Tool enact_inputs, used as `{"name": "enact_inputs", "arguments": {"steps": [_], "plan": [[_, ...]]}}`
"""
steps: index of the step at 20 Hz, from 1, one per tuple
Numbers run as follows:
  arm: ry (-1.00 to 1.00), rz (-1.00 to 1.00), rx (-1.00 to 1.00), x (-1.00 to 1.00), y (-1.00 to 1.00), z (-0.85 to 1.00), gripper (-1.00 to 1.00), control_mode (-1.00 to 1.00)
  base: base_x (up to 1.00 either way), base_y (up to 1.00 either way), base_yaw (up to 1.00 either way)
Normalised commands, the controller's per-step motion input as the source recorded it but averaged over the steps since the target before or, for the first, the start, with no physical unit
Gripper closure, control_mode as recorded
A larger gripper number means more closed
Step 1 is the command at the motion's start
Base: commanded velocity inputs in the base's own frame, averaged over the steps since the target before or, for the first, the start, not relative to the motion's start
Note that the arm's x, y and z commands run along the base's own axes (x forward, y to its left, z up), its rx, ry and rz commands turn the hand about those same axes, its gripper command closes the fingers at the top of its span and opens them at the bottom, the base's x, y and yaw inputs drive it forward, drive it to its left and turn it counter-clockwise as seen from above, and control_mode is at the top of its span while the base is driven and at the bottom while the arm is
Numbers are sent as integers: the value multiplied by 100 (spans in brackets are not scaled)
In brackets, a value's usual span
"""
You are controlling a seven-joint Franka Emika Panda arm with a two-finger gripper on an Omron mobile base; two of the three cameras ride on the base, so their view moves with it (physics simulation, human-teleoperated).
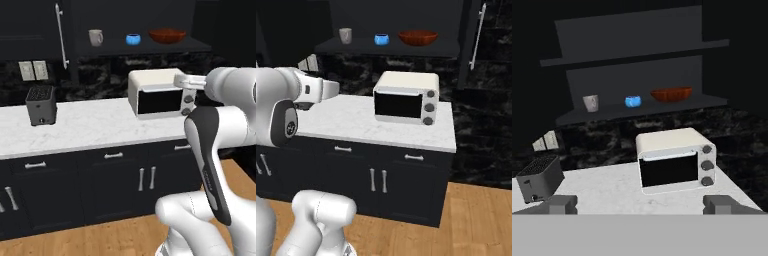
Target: Gather all objects into one cabinet and sort the glasses and bowls to opposite sides.
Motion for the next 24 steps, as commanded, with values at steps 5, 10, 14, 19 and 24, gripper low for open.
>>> {"name": "enact_inputs", "arguments": {"steps": [5, 10, 14, 19, 24], "plan": [[0, 0, 0, 0, 0, 0, -100, 100, -52, 64, -3], [0, 0, 0, 0, 0, 0, -100, 100, -60, 58, -5], [0, 0, 0, 0, 0, 0, -100, 100, -56, 72, -5], [0, 0, 0, 0, 0, 0, -100, 100, -38, 88, -3], [0, 0, 0, 0, 0, 0, -100, 100, -12, 92, -1]]}}
